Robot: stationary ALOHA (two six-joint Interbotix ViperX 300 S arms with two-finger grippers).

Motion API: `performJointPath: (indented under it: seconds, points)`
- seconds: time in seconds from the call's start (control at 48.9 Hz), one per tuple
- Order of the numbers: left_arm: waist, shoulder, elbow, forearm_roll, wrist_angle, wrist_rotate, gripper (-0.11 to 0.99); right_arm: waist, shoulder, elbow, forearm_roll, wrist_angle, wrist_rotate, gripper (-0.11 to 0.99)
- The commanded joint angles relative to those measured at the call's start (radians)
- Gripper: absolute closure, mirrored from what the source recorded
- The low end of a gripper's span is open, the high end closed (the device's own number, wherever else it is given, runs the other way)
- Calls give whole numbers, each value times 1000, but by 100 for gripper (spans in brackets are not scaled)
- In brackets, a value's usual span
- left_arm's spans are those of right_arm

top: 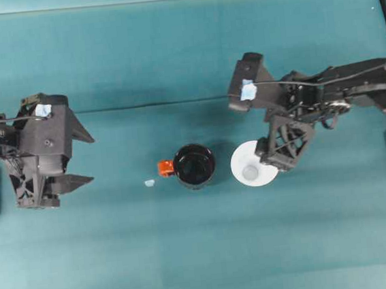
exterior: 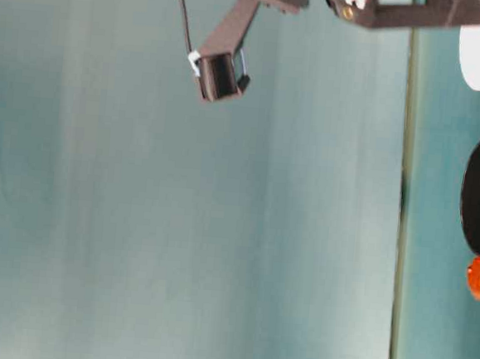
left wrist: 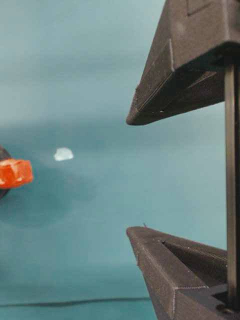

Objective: Put the paper cup into the moved red handle cup holder.

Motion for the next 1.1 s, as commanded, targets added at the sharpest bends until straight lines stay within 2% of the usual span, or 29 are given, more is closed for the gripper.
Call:
performJointPath:
  seconds: [0.0,0.532,0.736,0.92,1.084]
  points:
    - [-2,-8,-11,3,-9,-2,0,-2,11,-15,2,-14,9,-8]
    - [0,-5,-11,3,-18,-5,0,6,84,-28,3,-17,6,-7]
    - [-2,-3,-11,3,-18,-5,0,9,84,-29,3,-17,5,-2]
    - [0,-3,-11,3,-18,-5,0,29,86,-28,3,-29,5,18]
    - [0,-3,-9,3,-18,-5,0,38,86,-26,5,-25,6,53]
